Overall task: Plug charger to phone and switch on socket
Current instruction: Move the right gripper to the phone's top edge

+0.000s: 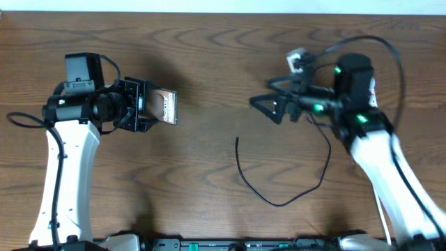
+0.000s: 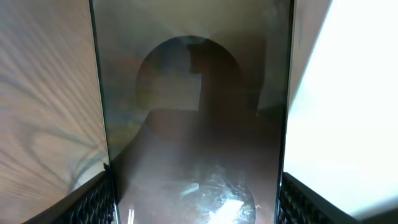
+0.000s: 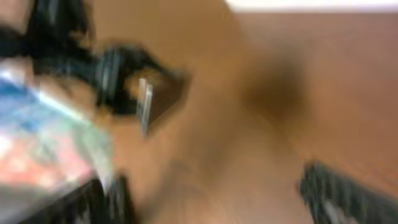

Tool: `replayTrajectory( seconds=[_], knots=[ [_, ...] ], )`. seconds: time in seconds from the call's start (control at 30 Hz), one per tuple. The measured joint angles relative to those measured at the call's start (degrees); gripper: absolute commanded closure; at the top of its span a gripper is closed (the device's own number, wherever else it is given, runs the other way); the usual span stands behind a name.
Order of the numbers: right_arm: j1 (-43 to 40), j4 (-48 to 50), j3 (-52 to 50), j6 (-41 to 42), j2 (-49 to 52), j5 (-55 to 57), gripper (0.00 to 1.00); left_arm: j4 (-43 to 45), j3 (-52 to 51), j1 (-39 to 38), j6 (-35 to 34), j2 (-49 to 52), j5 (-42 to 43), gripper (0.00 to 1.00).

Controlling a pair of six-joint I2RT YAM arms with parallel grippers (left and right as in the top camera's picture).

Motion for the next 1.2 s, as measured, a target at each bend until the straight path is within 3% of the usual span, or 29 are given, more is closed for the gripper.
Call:
replayTrajectory(
  seconds=[0.2, 0.37, 0.67, 1.2],
  knots=[
    [5.1, 27.7, 1.7, 17.8, 18.1, -11.1, 0.01, -1.7, 0.0, -4.0, -1.2, -0.2, -9.4, 0.93],
    [10.2, 39.9, 1.7, 30.9, 25.6, -12.8, 0.05, -2.4, 0.0, -7.0, -2.6, -0.2, -14.6, 0.93],
    [17.9, 41.1, 1.7, 39.9, 27.3, -6.6, 0.12, -2.5, 0.0, -11.1, -4.8, -0.2, -21.0, 0.93],
    [24.7, 40.2, 1.7, 45.4, 27.3, 4.2, 0.26, -2.7, 0.0, -14.1, -7.9, 0.1, -23.8, 0.93]
  ],
)
